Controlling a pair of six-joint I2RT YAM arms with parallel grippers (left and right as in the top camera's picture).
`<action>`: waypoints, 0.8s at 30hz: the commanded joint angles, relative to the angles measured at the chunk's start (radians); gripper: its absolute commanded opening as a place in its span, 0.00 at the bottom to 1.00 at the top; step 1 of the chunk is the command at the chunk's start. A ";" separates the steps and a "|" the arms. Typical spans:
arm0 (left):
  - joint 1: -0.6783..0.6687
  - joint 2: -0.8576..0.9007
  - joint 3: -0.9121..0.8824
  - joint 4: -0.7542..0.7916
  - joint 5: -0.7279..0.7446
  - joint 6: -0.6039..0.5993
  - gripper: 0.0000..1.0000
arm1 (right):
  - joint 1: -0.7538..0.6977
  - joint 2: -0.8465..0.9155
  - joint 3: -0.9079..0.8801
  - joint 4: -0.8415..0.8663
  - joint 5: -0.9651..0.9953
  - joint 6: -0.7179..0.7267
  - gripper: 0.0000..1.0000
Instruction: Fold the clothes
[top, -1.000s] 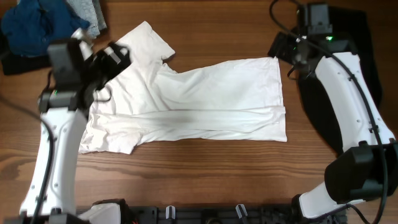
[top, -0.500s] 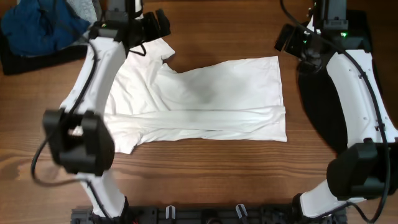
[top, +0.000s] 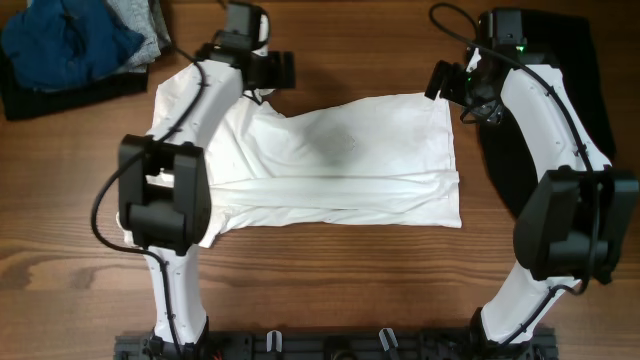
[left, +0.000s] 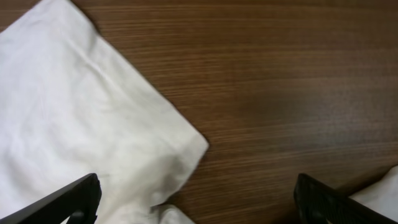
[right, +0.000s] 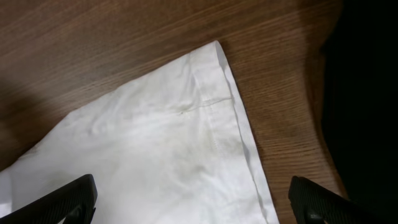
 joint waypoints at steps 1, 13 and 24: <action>-0.068 0.056 0.029 0.017 -0.122 0.114 1.00 | 0.001 0.023 0.018 -0.002 -0.018 0.001 1.00; -0.070 0.137 0.029 0.043 -0.204 0.117 0.99 | 0.001 0.024 0.018 -0.024 -0.018 -0.002 1.00; -0.030 0.166 0.029 0.057 -0.203 0.113 0.93 | 0.001 0.024 0.018 -0.031 -0.017 -0.003 0.99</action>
